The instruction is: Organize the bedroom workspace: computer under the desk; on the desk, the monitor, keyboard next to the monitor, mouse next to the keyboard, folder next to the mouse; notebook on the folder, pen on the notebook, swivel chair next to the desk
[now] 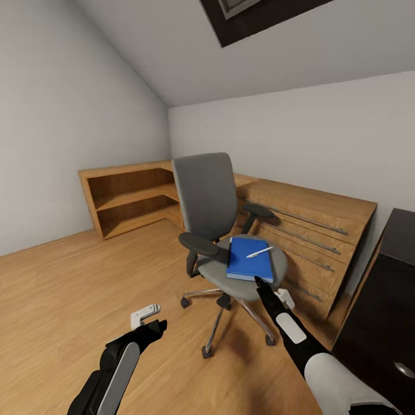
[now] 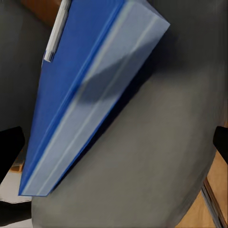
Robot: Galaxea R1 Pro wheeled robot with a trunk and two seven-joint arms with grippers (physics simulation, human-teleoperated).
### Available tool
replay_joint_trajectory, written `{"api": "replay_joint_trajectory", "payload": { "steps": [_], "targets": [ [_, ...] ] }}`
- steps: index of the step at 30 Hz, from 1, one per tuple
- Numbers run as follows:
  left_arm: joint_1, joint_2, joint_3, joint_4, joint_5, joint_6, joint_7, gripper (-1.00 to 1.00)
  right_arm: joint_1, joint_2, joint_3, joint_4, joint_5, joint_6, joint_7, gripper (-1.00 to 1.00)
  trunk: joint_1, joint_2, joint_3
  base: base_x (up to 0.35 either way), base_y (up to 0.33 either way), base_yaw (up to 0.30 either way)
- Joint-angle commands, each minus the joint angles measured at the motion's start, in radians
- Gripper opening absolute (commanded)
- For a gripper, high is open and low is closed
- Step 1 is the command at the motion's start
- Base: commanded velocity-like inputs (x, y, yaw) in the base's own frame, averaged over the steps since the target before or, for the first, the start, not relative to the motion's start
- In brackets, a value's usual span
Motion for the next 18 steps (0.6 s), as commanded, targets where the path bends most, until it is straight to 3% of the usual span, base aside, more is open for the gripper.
{"api": "replay_joint_trajectory", "payload": {
  "steps": [1,11,18],
  "targets": [
    [-0.001,0.0,-0.001,-0.001,0.011,0.002,0.01,1.0,-0.001,0.0,0.005,0.001,-0.01,-0.005,0.003,1.0,0.0,0.0,-0.001,0.205,-0.052,0.0],
    [-0.001,0.0,-0.001,-0.001,0.011,0.002,0.01,1.0,-0.001,-0.002,0.005,0.001,-0.01,-0.005,0.003,1.0,0.0,0.0,-0.001,0.021,-0.007,0.0],
    [-0.001,0.0,-0.001,-0.001,0.011,0.002,0.01,1.0,-0.001,0.0,0.006,0.001,-0.009,-0.005,0.003,1.0,0.0,0.0,-0.001,-0.274,0.0,0.0]
  ]
}}
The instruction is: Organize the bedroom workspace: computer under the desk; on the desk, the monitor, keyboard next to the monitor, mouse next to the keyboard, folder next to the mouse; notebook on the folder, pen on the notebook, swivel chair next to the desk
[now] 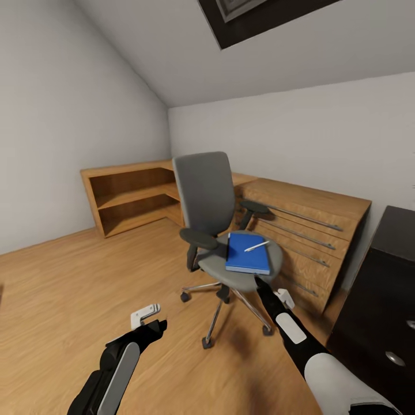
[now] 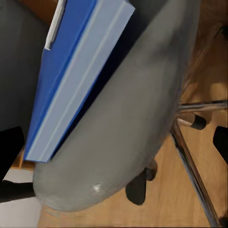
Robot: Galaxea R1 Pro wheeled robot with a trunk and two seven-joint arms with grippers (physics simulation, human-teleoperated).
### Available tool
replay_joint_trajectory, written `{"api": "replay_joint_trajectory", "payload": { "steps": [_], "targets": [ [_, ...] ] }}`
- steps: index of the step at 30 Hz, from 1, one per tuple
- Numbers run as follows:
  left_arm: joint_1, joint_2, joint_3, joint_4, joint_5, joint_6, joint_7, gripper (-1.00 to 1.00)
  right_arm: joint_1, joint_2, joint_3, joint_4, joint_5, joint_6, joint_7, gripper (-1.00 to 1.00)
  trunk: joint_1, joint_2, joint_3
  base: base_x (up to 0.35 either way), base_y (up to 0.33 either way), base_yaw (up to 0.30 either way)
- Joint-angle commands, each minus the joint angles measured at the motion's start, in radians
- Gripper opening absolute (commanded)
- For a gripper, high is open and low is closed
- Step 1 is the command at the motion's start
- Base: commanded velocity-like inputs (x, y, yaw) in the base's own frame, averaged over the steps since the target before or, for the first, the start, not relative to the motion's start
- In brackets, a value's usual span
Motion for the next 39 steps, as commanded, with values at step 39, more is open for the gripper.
{"api": "replay_joint_trajectory", "payload": {
  "steps": [39],
  "targets": [
    [-0.001,0.007,-0.128,0.231,-0.044,-0.229,0.015,1.0,0.0,0.079,0.081,0.019,0.563,-0.107,-0.417,1.0,-0.074,0.133,0.059,-0.152,0.0,0.0]
  ]
}}
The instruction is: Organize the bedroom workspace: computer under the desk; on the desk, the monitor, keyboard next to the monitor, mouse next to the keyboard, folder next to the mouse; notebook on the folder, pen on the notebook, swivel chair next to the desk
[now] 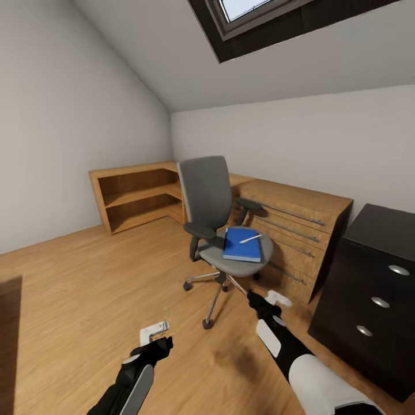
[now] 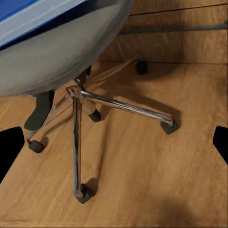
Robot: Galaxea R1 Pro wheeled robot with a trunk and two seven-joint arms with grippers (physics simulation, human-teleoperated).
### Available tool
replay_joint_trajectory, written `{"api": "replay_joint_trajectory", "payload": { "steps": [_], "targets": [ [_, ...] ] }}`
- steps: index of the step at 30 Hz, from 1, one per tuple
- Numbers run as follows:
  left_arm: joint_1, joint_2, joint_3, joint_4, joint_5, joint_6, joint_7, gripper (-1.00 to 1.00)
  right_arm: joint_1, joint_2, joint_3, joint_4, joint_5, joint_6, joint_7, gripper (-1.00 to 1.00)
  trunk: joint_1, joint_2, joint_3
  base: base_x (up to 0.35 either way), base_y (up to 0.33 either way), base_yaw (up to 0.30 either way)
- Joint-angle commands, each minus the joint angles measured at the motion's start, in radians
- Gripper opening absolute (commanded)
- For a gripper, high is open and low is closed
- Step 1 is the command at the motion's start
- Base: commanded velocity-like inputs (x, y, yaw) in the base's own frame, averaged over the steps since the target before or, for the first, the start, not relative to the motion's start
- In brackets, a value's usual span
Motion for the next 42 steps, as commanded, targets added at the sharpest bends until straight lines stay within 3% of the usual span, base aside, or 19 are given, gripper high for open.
{"api": "replay_joint_trajectory", "payload": {
  "steps": [1,2,4,7,10,11,12,13,15,16,19,28,42],
  "targets": [
    [-0.001,0.0,0.0,0.081,0.004,-0.058,0.008,1.0,0.0,0.027,0.042,0.053,0.073,-0.015,-0.053,1.0,-0.004,0.007,0.002,0.0,0.0,0.0],
    [-0.001,-0.001,0.0,0.132,0.002,-0.087,0.008,1.0,0.001,0.038,0.07,0.1,0.138,-0.038,-0.071,1.0,-0.008,0.014,0.005,0.0,0.0,0.0],
    [-0.001,-0.002,-0.002,0.204,0.0,-0.113,0.008,1.0,0.004,0.048,0.096,0.186,0.222,-0.11,-0.088,1.0,-0.016,0.028,0.012,0.0,0.0,0.0],
    [-0.001,-0.002,-0.002,0.328,-0.001,-0.152,0.007,1.0,0.027,0.057,0.117,0.376,0.298,-0.337,-0.1,1.0,-0.027,0.049,0.021,0.0,0.0,0.0],
    [-0.001,0.0,-0.001,0.454,0.002,-0.24,0.006,1.0,0.087,0.056,0.122,0.427,0.319,-0.442,-0.102,1.0,-0.039,0.07,0.031,0.0,0.0,0.0],
    [-0.001,0.001,0.0,0.518,0.003,-0.299,0.005,1.0,0.121,0.054,0.123,0.436,0.323,-0.462,-0.101,1.0,-0.043,0.077,0.034,0.0,0.0,0.0],
    [-0.001,0.0,0.0,0.623,0.003,-0.401,0.004,1.0,0.167,0.052,0.125,0.444,0.329,-0.481,-0.098,1.0,-0.046,0.084,0.037,0.0,0.0,0.0],
    [-0.001,0.0,-0.001,0.658,0.003,-0.437,0.003,1.0,0.18,0.051,0.126,0.445,0.33,-0.485,-0.096,1.0,-0.05,0.091,0.04,0.0,0.0,0.0],
    [-0.001,-0.003,-0.002,0.776,-0.001,-0.576,0.003,1.0,0.228,0.045,0.13,0.449,0.336,-0.497,-0.079,1.0,-0.058,0.105,0.046,0.0,0.0,0.0],
    [-0.001,-0.004,-0.003,0.81,-0.001,-0.639,0.002,1.0,0.245,0.043,0.131,0.45,0.339,-0.503,-0.068,1.0,-0.062,0.112,0.049,0.0,0.0,0.0],
    [-0.001,-0.006,-0.006,0.852,-0.002,-0.73,0.002,1.0,0.266,0.039,0.132,0.451,0.343,-0.511,-0.046,1.0,-0.073,0.133,0.059,0.0,0.0,0.0],
    [-0.001,-0.007,-0.013,0.874,-0.001,-0.776,0.002,1.0,0.276,0.022,0.133,0.451,0.344,-0.513,-0.034,1.0,-0.108,0.196,0.087,-0.035,0.0,0.0],
    [-0.001,-0.008,-0.013,0.876,0.001,-0.776,0.004,1.0,0.276,0.024,0.133,0.451,0.341,-0.514,-0.032,1.0,-0.161,0.294,0.131,-0.307,-0.024,-0.001]
  ]
}}
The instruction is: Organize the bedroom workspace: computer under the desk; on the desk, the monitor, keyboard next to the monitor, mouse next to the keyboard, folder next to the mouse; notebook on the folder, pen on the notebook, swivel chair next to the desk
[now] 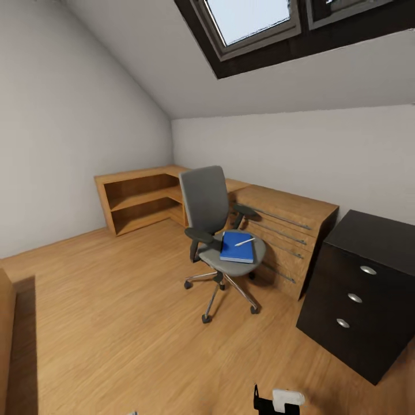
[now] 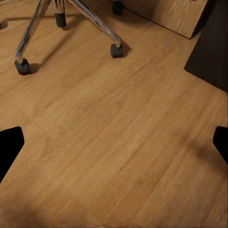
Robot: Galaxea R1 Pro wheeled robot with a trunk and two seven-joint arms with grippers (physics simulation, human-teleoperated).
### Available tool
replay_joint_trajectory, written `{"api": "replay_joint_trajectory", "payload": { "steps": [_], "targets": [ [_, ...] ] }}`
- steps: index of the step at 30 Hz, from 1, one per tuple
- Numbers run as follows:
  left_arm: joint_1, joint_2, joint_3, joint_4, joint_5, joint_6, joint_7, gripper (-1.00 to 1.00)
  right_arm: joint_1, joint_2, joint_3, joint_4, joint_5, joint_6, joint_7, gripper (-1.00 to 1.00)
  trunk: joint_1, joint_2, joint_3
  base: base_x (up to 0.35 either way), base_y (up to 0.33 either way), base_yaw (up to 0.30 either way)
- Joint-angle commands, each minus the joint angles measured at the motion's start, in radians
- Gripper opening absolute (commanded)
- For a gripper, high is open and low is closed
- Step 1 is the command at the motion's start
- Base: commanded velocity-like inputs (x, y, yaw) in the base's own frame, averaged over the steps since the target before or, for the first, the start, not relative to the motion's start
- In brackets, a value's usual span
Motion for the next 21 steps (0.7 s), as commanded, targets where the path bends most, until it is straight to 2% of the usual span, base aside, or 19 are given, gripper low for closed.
{"api": "replay_joint_trajectory", "payload": {
  "steps": [1,5,11,21],
  "targets": [
    [-0.001,0.0,-0.008,0.0,0.007,-0.003,0.006,1.0,-0.001,0.0,0.009,0.001,-0.008,-0.003,-0.003,1.0,-0.005,0.007,0.002,-0.31,-0.146,-0.057],
    [-0.001,0.0,-0.009,0.0,0.007,-0.003,0.007,1.0,-0.001,0.001,0.009,0.001,-0.008,-0.003,-0.002,1.0,-0.02,0.035,0.015,-0.222,-0.126,-0.143],
    [-0.001,0.0,-0.009,0.0,0.007,-0.003,0.005,1.0,-0.001,0.001,0.009,0.0,-0.008,-0.004,-0.002,1.0,-0.043,0.077,0.034,-0.051,-0.031,-0.239],
    [-0.001,0.002,-0.007,0.001,0.009,-0.003,0.004,1.0,-0.001,0.0,0.007,-0.001,-0.009,-0.002,-0.002,1.0,-0.081,0.147,0.064,-0.281,0.116,-0.252]
  ]
}}
